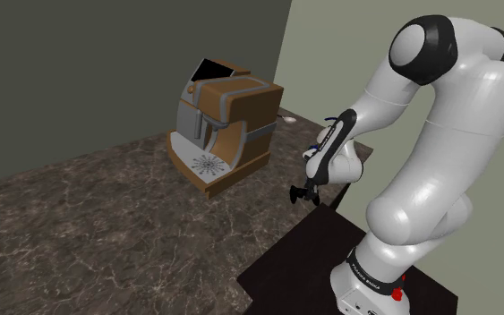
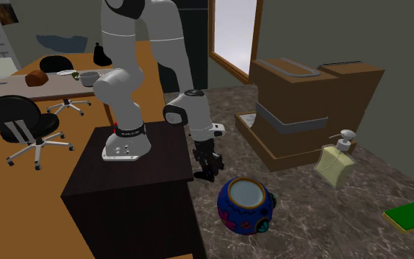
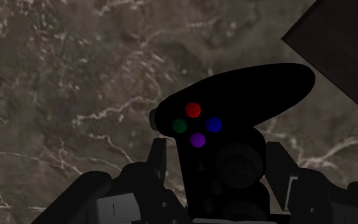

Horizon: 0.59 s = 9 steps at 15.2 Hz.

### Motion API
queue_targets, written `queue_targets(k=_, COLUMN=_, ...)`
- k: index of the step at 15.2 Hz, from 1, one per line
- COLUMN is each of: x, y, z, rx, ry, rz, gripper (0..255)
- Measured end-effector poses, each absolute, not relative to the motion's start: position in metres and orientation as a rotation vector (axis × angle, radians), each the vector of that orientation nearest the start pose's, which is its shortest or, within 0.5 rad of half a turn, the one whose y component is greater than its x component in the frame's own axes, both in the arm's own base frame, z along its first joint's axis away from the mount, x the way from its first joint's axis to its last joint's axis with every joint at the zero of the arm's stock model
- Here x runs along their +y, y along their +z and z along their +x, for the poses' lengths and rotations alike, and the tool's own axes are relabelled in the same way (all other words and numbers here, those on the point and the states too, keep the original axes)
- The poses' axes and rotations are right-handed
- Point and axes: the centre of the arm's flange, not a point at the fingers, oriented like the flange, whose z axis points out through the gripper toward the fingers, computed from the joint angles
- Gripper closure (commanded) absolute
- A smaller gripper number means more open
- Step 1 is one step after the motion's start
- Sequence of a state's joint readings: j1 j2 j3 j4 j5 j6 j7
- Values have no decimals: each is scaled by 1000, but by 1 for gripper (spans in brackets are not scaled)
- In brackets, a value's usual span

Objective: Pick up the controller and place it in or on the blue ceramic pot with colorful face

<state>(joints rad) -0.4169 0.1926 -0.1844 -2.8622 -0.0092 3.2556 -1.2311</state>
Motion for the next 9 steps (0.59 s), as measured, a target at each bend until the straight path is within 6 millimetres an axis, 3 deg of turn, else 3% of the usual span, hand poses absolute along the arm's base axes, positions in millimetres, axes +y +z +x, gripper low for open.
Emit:
queue_targets(k=6, x=-210, y=166, z=299, rx=-1054, ry=-161, rz=-3149, gripper=255)
queue_targets(k=9, x=-209, y=177, z=299, rx=-1054, ry=-161, rz=-3150, gripper=255)
